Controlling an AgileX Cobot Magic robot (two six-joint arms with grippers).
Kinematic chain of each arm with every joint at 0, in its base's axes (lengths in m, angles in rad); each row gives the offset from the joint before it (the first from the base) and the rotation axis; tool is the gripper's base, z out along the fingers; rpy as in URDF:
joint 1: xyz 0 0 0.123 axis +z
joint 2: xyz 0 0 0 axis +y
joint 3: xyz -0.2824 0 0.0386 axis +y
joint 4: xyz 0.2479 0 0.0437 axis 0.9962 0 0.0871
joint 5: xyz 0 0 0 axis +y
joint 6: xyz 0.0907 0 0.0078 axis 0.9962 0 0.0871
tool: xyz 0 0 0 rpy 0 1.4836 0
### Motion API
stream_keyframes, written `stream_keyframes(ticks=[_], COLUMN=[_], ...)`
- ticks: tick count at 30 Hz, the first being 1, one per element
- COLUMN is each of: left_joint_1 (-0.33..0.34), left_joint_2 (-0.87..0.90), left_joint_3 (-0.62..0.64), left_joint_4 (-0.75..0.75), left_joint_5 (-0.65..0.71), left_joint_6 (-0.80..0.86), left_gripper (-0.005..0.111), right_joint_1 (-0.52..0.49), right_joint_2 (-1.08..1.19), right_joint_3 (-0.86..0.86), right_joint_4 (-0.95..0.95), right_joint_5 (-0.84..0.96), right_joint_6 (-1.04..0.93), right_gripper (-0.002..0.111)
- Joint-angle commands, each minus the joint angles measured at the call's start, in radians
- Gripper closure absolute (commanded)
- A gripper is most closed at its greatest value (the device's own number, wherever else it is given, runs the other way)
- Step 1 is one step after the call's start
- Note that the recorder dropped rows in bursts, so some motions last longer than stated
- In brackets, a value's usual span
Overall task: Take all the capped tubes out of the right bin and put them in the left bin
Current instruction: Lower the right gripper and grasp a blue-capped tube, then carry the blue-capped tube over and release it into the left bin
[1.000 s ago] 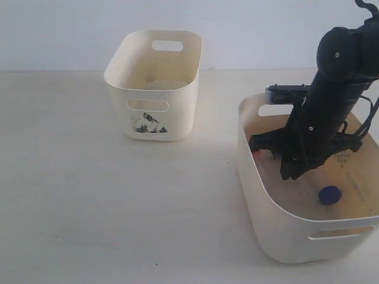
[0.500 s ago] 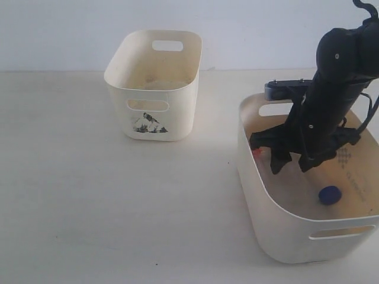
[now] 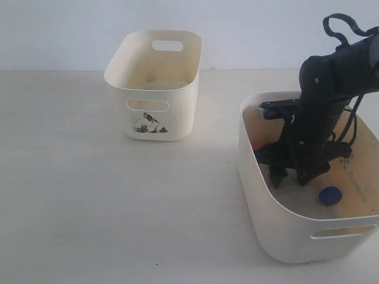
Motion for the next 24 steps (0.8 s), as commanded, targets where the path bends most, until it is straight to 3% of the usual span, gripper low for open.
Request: stream_keyframes(ticks=[1, 3, 4, 10, 17, 20, 24], left_joint_1=[-0.001, -0.001, -0.001, -0.001, -0.001, -0.001, -0.001], left_joint_2=[0.000, 0.000, 0.000, 0.000, 0.000, 0.000, 0.000], left_joint_3=[-0.004, -0.004, -0.004, -0.004, -0.004, -0.004, -0.004], left_joint_4=[-0.003, -0.003, -0.003, -0.003, -0.003, -0.003, -0.003], left_joint_5=[-0.003, -0.003, -0.003, -0.003, -0.003, -0.003, -0.003], left_joint_6=[-0.010, -0.010, -0.010, -0.010, -0.010, -0.010, -0.010], left_gripper=[0.102, 0.102, 0.102, 0.102, 0.102, 0.102, 0.102], right_joint_1=[-0.012, -0.012, -0.012, -0.012, -0.012, -0.012, -0.012], right_joint_2=[0.017, 0.017, 0.017, -0.021, -0.239, -0.381, -0.539], right_joint_3=[0.004, 0.004, 0.004, 0.004, 0.004, 0.004, 0.004], right_joint_4=[-0.039, -0.039, -0.039, -0.041, -0.041, -0.027, 0.113], right_joint_5=[0.020, 0.044, 0.061, 0.186, 0.281, 0.271, 0.074], right_joint_6=[0.028, 0.028, 0.028, -0.008, -0.064, -0.081, -0.195], right_gripper=[0.083, 0.107, 0.108, 0.108, 0.108, 0.108, 0.108])
